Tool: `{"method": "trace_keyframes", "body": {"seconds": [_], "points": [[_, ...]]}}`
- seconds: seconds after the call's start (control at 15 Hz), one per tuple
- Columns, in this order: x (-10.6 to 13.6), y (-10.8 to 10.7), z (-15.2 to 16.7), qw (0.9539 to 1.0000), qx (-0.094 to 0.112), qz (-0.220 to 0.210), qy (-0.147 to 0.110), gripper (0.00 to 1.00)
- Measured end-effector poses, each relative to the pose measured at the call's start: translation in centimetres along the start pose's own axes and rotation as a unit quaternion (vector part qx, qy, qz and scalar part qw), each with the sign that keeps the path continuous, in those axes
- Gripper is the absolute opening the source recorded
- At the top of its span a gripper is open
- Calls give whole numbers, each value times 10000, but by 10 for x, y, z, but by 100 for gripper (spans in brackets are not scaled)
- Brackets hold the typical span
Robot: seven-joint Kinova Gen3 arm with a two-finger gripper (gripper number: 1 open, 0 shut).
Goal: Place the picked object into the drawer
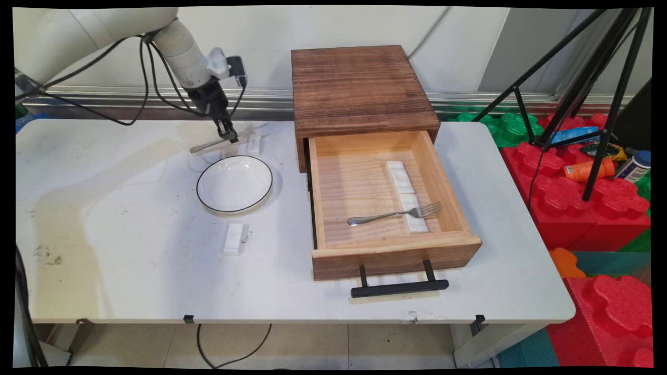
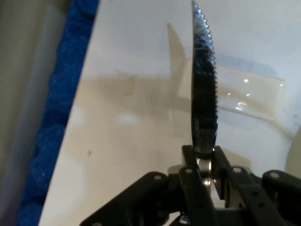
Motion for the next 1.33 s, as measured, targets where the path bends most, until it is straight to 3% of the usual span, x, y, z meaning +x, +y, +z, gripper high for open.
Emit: {"method": "trace_keyframes", "body": {"seconds": [0.4,0.73,1.0,1.33], "points": [[-9,10,-46,9960,419,-674,405,0],[-6,30,-90,9908,601,-879,837,0],[1,51,-125,9874,642,-855,1170,0],[17,91,-174,9825,601,-564,1672,0]]}}
